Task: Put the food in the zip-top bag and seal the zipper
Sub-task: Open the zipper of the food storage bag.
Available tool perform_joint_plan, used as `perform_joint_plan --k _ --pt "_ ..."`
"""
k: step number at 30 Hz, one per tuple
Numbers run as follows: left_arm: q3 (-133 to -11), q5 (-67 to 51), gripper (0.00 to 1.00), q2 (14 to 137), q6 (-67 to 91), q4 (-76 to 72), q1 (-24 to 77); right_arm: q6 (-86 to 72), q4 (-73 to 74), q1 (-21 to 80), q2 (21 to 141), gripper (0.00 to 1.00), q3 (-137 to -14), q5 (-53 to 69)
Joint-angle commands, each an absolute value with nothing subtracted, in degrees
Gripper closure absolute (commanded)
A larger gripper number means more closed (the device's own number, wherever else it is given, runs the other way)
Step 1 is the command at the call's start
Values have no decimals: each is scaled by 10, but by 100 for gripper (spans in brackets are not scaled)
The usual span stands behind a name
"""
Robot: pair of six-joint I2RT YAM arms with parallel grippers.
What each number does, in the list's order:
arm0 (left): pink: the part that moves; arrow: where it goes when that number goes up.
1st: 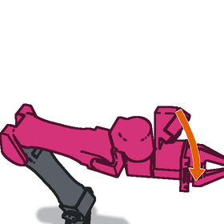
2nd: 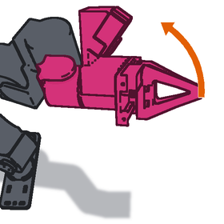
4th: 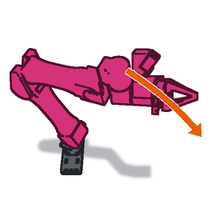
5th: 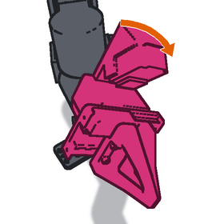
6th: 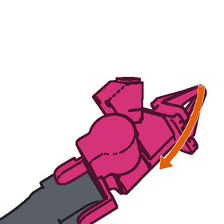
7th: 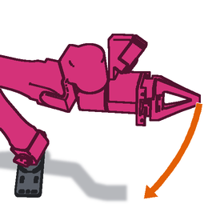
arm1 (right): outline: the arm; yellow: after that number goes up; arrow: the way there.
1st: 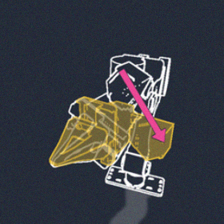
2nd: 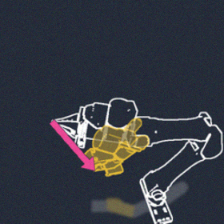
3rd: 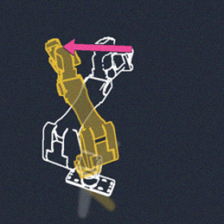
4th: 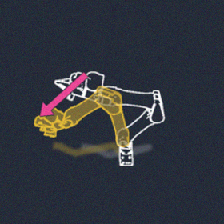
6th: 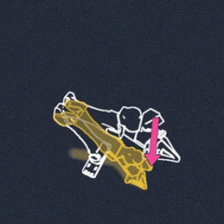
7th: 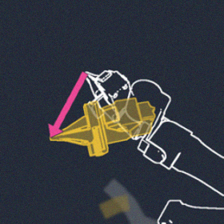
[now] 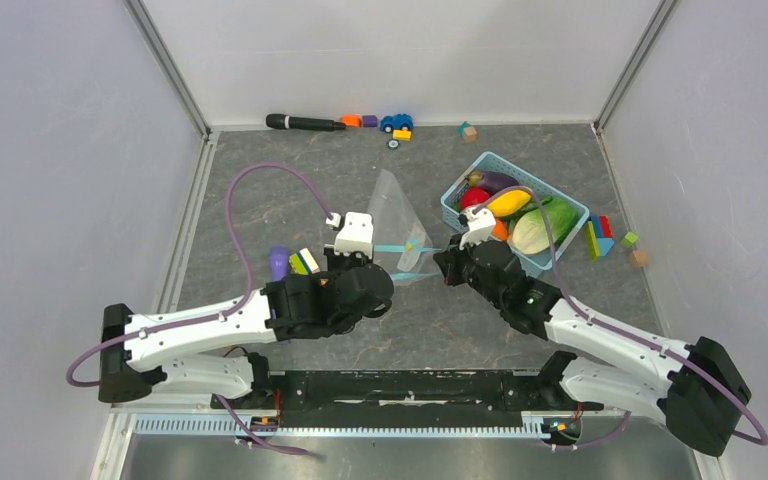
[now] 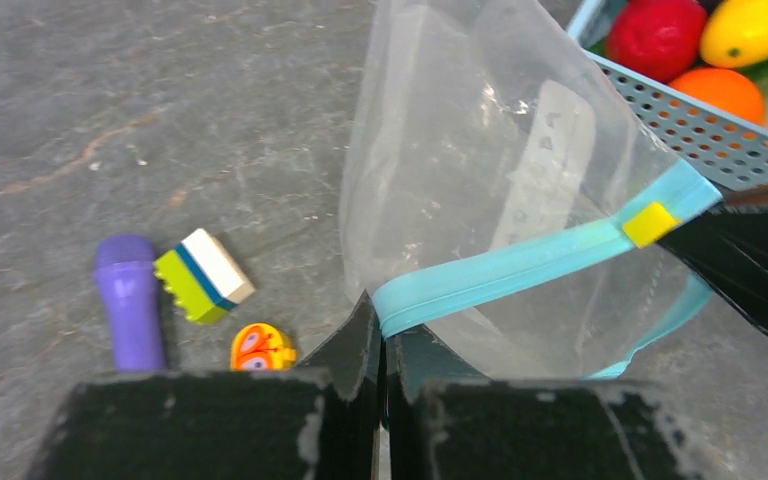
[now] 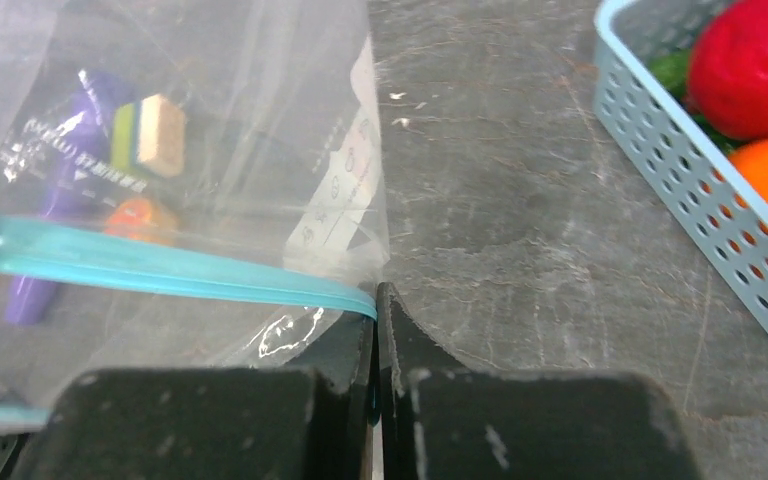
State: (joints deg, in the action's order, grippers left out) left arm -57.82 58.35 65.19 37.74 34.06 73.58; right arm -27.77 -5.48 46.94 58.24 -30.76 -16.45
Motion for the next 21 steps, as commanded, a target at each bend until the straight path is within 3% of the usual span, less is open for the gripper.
perform_joint_plan --k 1,6,8,11,17,21 --pt "-639 688 98 630 424 468 727 -192 -15 462 591 100 -332 -86" --pt "-667 625 94 627 364 489 726 -151 -58 462 610 100 -354 67" --pt "-657 585 85 621 339 474 726 -148 -74 462 615 100 -361 120" --pt "-633 534 75 623 302 437 726 -152 -81 462 623 100 -371 134" --pt "-632 537 69 671 315 439 726 -162 -72 462 631 100 -383 150" --pt "-636 546 59 694 328 438 724 -161 -73 463 628 100 -381 149"
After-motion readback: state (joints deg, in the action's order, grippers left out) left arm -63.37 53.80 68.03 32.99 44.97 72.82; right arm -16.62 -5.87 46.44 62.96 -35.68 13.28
